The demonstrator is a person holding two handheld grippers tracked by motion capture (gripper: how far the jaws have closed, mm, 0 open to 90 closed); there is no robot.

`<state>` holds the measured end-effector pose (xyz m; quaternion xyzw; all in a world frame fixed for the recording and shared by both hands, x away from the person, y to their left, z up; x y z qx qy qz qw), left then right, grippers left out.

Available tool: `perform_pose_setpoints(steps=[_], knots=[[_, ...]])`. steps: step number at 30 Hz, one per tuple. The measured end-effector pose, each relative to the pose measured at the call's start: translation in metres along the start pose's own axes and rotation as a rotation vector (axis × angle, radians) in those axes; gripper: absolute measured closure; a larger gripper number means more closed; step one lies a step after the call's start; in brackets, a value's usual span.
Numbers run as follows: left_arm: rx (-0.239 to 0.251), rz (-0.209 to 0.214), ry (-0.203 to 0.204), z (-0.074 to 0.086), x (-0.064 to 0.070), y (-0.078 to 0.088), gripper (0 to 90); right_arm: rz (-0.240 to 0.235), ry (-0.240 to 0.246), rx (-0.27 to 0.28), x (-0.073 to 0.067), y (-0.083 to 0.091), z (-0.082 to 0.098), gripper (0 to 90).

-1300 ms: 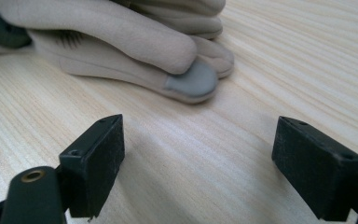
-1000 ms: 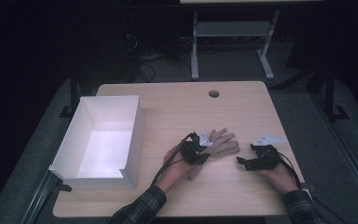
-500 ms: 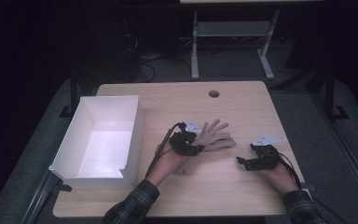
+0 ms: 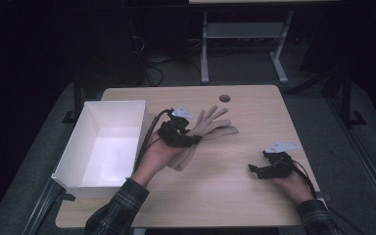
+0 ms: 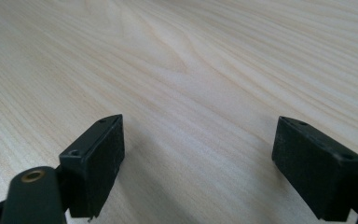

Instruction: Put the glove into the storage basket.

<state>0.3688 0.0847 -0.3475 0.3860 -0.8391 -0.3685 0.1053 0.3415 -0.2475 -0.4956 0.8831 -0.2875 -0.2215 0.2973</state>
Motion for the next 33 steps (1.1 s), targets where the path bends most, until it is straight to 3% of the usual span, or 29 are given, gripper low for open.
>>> perform_pose_setpoints(steps=[9, 14, 25, 33], knots=[[0.023, -0.035, 0.047, 0.002, -0.036, 0.039, 68.5, 0.000, 0.002, -0.002, 0.000, 0.000, 0.000, 16.5], [0.031, -0.084, 0.082, 0.011, -0.057, 0.061, 68.5, 0.000, 0.002, -0.001, 0.000, 0.000, 0.000, 16.5], [0.043, -0.187, 0.169, 0.047, -0.101, 0.097, 68.4, 0.001, 0.001, 0.000, 0.000, 0.000, 0.000, 16.5], [0.024, -0.247, 0.230, 0.080, -0.123, 0.106, 68.4, 0.001, -0.002, -0.001, 0.000, 0.000, 0.000, 16.5]])
Point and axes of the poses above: each handheld gripper's, and its own axes: y roughly backward along the jaws, z roughly out of its underside, x roughly to its right, the point moved 2 cm from there along -y, roughly forward along the jaws, and after that the axes turned 15 degrees about -z, right-handed, at the moved point
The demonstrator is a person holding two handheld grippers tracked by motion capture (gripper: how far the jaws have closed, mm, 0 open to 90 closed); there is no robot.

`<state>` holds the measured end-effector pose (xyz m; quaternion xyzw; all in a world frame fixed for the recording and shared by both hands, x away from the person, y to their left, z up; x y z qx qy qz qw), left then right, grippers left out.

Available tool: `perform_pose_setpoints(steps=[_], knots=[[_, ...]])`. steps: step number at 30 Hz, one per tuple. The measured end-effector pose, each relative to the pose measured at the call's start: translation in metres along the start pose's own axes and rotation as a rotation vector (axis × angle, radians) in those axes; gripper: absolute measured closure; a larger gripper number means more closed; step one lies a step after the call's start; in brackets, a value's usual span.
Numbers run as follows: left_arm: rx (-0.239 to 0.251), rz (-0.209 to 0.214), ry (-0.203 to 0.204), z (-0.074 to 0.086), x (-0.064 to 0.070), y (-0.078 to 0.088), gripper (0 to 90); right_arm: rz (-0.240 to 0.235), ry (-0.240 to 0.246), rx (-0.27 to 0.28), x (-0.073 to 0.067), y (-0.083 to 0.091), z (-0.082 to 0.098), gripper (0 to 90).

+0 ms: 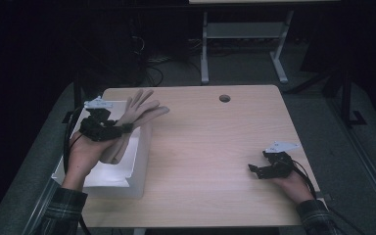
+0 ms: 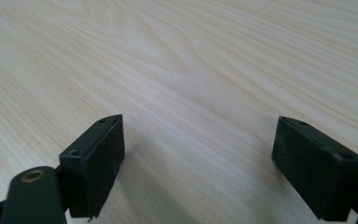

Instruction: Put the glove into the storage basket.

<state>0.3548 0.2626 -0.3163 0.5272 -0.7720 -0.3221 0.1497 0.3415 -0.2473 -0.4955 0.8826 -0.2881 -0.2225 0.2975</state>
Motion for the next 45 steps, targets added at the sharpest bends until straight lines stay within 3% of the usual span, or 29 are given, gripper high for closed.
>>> perform_pose_setpoints(steps=[7, 13, 22, 28, 36, 45], knots=[[-0.032, -0.058, 0.040, 0.029, -0.019, -0.008, 68.3, 0.000, -0.001, 0.002, 0.000, 0.000, 0.000, 16.6], [-0.077, -0.107, 0.064, 0.056, -0.032, -0.025, 68.3, 0.001, -0.001, 0.002, 0.000, 0.000, 0.000, 16.5], [-0.162, -0.148, 0.058, 0.085, -0.039, -0.053, 68.2, 0.002, -0.001, 0.002, 0.000, 0.000, 0.000, 16.5], [-0.205, -0.153, 0.037, 0.092, -0.038, -0.066, 65.7, 0.002, -0.001, 0.002, 0.000, 0.000, 0.000, 16.6], [-0.231, -0.142, 0.026, 0.096, -0.037, -0.072, 47.4, 0.002, -0.001, 0.003, 0.000, 0.000, 0.000, 16.5], [-0.200, -0.103, 0.019, 0.093, -0.036, -0.070, 25.7, 0.002, -0.001, 0.003, 0.000, 0.000, 0.000, 16.5]])
Point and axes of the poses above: each handheld gripper's, and its own axes: y roughly backward along the jaws, z roughly out of its underside, x roughly to its right, the point moved 2 cm from there along -y, roughly forward along the jaws, and after that the axes turned 15 degrees about -z, right-handed, at the moved point
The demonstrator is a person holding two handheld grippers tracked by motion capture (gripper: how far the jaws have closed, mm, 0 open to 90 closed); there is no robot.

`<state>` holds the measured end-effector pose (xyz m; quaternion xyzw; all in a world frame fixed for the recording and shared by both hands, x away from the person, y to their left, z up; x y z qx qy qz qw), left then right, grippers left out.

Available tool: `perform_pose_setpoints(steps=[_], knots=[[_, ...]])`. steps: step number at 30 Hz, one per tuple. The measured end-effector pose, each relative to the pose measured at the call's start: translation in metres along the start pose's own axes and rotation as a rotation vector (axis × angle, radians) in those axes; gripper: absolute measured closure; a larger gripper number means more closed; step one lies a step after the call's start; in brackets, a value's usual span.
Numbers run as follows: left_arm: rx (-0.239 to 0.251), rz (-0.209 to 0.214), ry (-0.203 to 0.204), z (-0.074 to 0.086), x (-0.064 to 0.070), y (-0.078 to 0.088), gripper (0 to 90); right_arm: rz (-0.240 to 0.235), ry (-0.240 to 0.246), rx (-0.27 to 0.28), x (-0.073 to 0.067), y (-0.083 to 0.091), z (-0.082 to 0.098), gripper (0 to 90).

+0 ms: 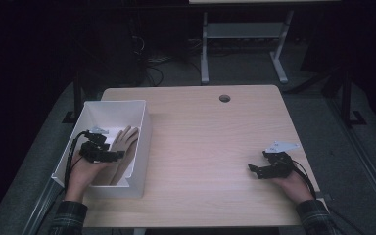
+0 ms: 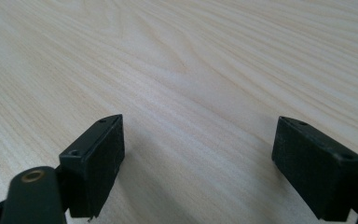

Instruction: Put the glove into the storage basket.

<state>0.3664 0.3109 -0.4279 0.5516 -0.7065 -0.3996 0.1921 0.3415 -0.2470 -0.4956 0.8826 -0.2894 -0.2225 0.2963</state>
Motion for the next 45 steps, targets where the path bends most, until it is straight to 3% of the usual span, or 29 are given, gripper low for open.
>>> perform_pose_setpoints(steps=[5, 14, 20, 22, 24, 39, 40, 41, 45], knots=[[0.025, 0.017, 0.021, -0.007, 0.002, 0.009, 20.2, 0.000, 0.000, 0.000, 0.000, 0.000, 0.000, 16.5], [0.091, 0.059, 0.009, -0.035, 0.016, 0.034, 18.1, 0.000, 0.000, -0.001, 0.000, 0.000, 0.000, 16.5], [0.145, 0.096, -0.022, -0.062, 0.035, 0.054, 18.1, 0.000, 0.000, 0.000, 0.000, 0.000, 0.000, 16.5], [0.166, 0.071, -0.031, -0.070, 0.042, 0.060, 18.3, 0.000, 0.000, 0.000, 0.000, 0.000, 0.000, 16.6], [0.186, 0.114, -0.022, -0.077, 0.047, 0.065, 18.0, 0.000, 0.000, 0.000, 0.000, 0.000, 0.000, 16.6], [0.259, 0.225, -0.093, -0.115, 0.115, 0.075, 18.0, 0.000, 0.000, 0.000, 0.000, 0.000, 0.000, 16.5], [0.259, 0.225, -0.093, -0.115, 0.115, 0.075, 18.0, 0.000, -0.001, 0.000, 0.000, 0.000, 0.000, 16.5], [0.265, 0.237, -0.099, -0.118, 0.125, 0.075, 18.0, 0.000, 0.000, 0.000, 0.000, 0.000, 0.000, 16.5], [0.272, 0.264, -0.117, -0.123, 0.145, 0.073, 18.0, 0.000, -0.001, 0.000, 0.000, 0.000, 0.000, 16.5]])
Point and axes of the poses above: each handheld gripper's, and its own axes: y roughly backward along the jaws, z roughly out of its underside, x roughly to its right, the point moved 2 cm from there along -y, roughly forward along the jaws, and after that the axes turned 15 degrees about -z, right-handed, at the moved point
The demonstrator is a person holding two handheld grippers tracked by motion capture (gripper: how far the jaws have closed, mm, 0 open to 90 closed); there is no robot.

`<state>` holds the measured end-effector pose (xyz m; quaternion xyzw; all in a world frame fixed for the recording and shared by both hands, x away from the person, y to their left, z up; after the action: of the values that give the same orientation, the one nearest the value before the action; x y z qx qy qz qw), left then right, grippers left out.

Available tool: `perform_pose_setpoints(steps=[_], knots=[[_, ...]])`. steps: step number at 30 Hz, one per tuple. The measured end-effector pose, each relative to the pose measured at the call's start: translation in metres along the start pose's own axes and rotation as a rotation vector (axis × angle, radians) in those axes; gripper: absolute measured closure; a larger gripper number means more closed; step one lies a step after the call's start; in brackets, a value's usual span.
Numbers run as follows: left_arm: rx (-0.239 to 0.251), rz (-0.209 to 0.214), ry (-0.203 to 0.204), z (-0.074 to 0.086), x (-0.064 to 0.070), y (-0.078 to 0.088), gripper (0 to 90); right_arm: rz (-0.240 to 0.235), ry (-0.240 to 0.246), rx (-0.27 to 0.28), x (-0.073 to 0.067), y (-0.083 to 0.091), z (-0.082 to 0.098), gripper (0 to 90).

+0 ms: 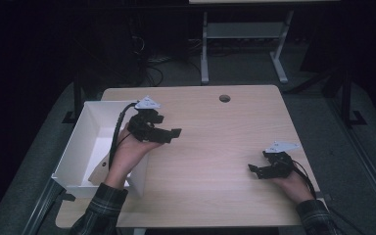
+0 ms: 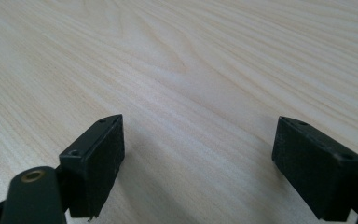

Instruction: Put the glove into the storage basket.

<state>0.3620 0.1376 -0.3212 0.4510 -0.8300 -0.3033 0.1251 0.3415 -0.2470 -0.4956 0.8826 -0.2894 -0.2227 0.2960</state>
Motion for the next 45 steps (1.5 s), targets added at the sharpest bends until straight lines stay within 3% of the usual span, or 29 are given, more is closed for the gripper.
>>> perform_pose_setpoints(steps=[7, 16, 21, 28, 39, 44, 45], knots=[[-0.002, 0.052, -0.038, 0.003, 0.036, -0.025, 18.0, -0.001, 0.000, -0.001, 0.000, 0.000, 0.000, 16.4], [-0.014, 0.089, -0.078, 0.021, 0.066, -0.052, 18.0, 0.000, 0.001, -0.001, 0.000, 0.000, 0.000, 16.3], [-0.029, 0.090, -0.106, 0.035, 0.073, -0.065, 18.0, 0.000, 0.002, -0.001, 0.000, 0.000, 0.000, 16.3], [-0.047, 0.090, -0.110, 0.061, 0.079, -0.086, 17.9, 0.000, 0.002, -0.002, 0.000, 0.000, 0.000, 16.3], [-0.082, 0.081, -0.172, 0.093, 0.088, -0.113, 17.1, 0.000, 0.007, -0.001, 0.000, 0.000, 0.000, 16.3], [-0.124, 0.079, -0.178, 0.104, 0.092, -0.124, 15.6, 0.000, 0.007, -0.001, 0.000, 0.000, 0.000, 16.3], [-0.113, 0.074, -0.199, 0.107, 0.093, -0.126, 14.3, 0.000, 0.007, -0.001, 0.000, 0.000, 0.000, 16.3]])
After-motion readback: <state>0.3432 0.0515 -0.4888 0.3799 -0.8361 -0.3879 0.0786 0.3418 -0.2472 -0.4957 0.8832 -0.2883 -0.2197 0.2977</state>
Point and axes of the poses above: each handheld gripper's, and its own axes: y roughly backward along the jaws, z roughly out of its underside, x roughly to its right, the point moved 2 cm from there along -y, roughly forward along the jaws, and after that the axes turned 15 degrees about -z, right-handed, at the moved point
